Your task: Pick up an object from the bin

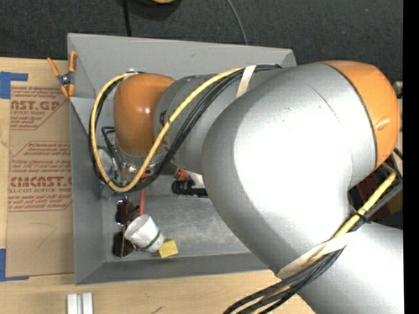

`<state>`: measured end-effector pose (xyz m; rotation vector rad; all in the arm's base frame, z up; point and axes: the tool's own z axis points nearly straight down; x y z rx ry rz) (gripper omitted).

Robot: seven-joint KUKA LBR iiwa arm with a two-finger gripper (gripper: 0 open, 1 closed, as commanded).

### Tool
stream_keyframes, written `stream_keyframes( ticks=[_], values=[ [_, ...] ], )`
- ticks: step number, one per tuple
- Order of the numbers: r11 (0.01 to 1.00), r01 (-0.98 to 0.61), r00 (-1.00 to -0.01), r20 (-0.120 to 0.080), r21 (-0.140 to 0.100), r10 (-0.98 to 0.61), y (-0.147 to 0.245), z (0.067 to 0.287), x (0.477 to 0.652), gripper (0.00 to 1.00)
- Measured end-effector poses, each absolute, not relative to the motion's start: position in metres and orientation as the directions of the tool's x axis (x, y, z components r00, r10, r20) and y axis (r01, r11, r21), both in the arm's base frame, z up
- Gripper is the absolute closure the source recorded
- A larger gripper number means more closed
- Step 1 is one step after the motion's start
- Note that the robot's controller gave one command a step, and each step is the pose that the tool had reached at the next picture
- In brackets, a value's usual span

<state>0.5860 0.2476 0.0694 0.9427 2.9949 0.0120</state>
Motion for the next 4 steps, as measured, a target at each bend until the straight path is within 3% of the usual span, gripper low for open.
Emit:
stream_keyframes(
  ticks=[2, 3, 4],
  values=[
    [0.819, 0.573, -0.819, 0.003, 0.004, 0.573, 0.247, 0.072, 0.585, 1.0],
    [0.82, 0.573, -0.82, 0.007, -0.002, 0.573, 0.246, 0.091, 0.583, 1.0],
    [0.82, 0.572, -0.82, 0.001, 0.008, 0.572, 0.248, 0.108, 0.586, 1.0]
  ],
)
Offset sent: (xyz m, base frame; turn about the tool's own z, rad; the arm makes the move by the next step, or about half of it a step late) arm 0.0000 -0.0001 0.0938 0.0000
